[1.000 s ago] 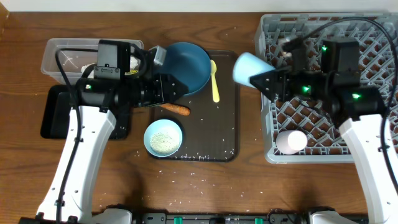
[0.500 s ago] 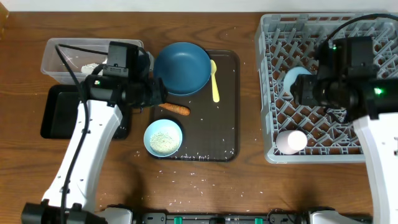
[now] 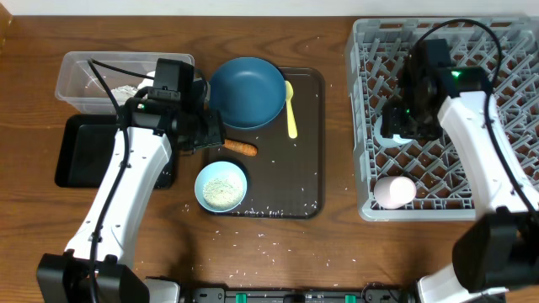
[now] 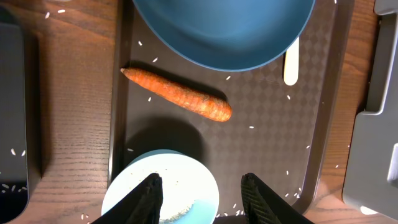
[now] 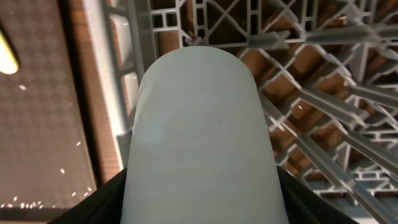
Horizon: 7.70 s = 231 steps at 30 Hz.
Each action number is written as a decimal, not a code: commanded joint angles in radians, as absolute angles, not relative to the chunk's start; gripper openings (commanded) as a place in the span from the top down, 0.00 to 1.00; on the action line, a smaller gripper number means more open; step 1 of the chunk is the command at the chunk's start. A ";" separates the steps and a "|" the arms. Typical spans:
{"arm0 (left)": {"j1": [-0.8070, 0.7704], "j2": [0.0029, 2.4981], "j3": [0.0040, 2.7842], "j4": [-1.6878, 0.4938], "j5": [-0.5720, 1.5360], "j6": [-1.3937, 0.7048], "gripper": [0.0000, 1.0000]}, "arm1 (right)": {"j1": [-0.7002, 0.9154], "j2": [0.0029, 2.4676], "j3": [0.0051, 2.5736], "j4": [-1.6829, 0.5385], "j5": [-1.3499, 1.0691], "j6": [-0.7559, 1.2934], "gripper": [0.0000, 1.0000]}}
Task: Sort waste into correct bins and load items into the dishwasher rack
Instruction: 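Place the light-blue cup upside down in the rack with the right gripper, then grasp the light-blue rice bowl with the left gripper, then tip the bowl over the black tray to pour out the rice, then bring the emptied bowl back toward the brown tray center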
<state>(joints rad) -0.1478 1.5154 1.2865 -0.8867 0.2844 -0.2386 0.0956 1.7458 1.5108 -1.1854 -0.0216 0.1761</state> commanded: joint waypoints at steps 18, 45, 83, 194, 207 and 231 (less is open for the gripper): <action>-0.150 1.517 1.276 -0.902 0.275 -0.229 0.56 | 0.091 1.811 1.564 -1.175 -0.080 0.168 0.01; -0.249 1.502 1.250 -1.035 0.275 -0.189 0.56 | 0.386 1.792 1.836 -1.151 -0.223 0.207 0.07; -0.471 1.518 0.788 -0.538 0.084 -0.309 0.78 | 0.345 1.792 1.836 -1.190 -0.173 0.201 0.06; 0.052 1.470 0.920 0.576 1.475 -1.097 0.94 | 0.335 1.792 1.836 -1.223 -0.131 0.170 0.04; -0.313 1.476 0.875 -0.147 0.800 -0.553 0.94 | 0.319 1.792 1.836 -1.222 -0.131 0.162 0.04; -0.749 1.467 0.891 -0.424 -0.012 -0.276 0.51 | 0.329 1.792 1.836 -1.219 -0.152 0.164 0.03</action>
